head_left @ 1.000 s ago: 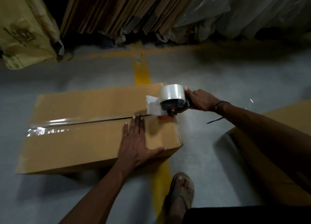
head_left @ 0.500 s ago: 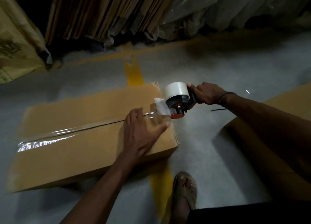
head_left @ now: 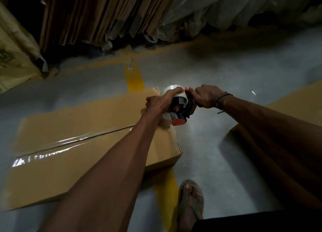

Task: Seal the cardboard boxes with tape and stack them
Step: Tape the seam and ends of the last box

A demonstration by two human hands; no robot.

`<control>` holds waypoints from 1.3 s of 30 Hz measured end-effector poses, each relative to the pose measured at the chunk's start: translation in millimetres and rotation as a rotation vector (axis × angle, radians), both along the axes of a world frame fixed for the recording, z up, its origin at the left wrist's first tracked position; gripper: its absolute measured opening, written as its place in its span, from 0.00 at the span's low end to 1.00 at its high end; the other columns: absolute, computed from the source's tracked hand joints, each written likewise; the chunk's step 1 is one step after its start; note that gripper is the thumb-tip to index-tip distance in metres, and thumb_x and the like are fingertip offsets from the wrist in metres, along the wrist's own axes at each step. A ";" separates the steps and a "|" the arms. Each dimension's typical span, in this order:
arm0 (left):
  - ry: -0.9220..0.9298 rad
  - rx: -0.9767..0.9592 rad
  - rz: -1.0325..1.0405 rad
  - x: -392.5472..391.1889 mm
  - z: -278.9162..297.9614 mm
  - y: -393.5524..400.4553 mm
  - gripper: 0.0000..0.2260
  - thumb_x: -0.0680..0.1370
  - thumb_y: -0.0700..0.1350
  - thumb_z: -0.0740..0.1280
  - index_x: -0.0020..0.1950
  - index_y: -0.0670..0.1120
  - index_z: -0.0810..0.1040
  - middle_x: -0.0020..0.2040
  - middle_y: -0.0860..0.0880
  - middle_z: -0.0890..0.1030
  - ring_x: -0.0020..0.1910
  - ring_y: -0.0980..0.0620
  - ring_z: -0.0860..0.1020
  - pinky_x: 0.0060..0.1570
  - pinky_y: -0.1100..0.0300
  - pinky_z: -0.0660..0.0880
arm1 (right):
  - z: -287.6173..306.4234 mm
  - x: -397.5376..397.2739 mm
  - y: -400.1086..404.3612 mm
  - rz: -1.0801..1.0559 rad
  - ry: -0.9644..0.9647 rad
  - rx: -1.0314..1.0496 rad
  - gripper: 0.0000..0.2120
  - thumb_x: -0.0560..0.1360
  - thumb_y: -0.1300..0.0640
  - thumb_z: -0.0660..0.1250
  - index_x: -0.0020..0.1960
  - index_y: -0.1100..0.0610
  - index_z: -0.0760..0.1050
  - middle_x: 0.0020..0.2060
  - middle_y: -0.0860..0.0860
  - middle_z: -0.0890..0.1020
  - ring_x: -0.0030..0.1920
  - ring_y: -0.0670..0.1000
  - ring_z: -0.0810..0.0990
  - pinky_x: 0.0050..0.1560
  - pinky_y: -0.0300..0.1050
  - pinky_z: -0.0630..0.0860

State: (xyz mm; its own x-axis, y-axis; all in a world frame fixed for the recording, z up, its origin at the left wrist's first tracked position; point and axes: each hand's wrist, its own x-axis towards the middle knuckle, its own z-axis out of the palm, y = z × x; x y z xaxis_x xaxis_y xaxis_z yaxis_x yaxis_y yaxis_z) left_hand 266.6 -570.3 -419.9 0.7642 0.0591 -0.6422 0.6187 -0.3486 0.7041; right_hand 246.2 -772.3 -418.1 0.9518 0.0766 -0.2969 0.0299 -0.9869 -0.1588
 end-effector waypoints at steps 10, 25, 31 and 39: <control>0.014 -0.201 -0.075 2.9 -12.1 23.4 0.53 0.42 0.73 0.80 0.61 0.47 0.82 0.53 0.44 0.86 0.51 0.39 0.85 0.53 0.40 0.82 | -0.7 -5.6 4.0 -0.044 -0.077 -0.066 0.35 0.83 0.34 0.41 0.38 0.55 0.74 0.31 0.53 0.78 0.32 0.51 0.74 0.38 0.45 0.71; 0.133 0.081 -0.221 23.5 -17.2 -5.2 0.64 0.34 0.81 0.71 0.65 0.50 0.75 0.58 0.43 0.82 0.50 0.40 0.81 0.47 0.50 0.78 | -13.2 -1.3 -3.4 -0.055 0.029 -0.008 0.36 0.84 0.36 0.38 0.38 0.53 0.77 0.33 0.49 0.80 0.37 0.48 0.78 0.46 0.46 0.73; 0.077 0.084 -0.238 18.2 -2.3 -7.2 0.55 0.48 0.77 0.73 0.68 0.48 0.72 0.58 0.43 0.80 0.46 0.45 0.80 0.36 0.57 0.72 | -18.8 -1.6 -3.8 -0.091 0.043 0.015 0.36 0.83 0.35 0.38 0.37 0.52 0.77 0.33 0.50 0.82 0.38 0.50 0.80 0.44 0.46 0.74; 0.043 0.368 -0.222 2.9 -24.5 -27.7 0.63 0.43 0.84 0.65 0.71 0.49 0.69 0.69 0.38 0.70 0.67 0.33 0.71 0.66 0.39 0.71 | -23.4 -16.4 -23.3 -0.122 0.048 -0.141 0.37 0.83 0.34 0.38 0.38 0.53 0.76 0.35 0.52 0.81 0.38 0.51 0.78 0.46 0.48 0.76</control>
State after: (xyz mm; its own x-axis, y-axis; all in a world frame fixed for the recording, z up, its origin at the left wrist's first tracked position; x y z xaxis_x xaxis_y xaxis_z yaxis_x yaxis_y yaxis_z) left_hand 269.5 -598.0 -444.3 0.7571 0.1270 -0.6408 0.5264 -0.6995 0.4834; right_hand 229.8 -795.6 -441.5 0.9360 -0.0843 -0.3417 -0.0957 -0.9953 -0.0168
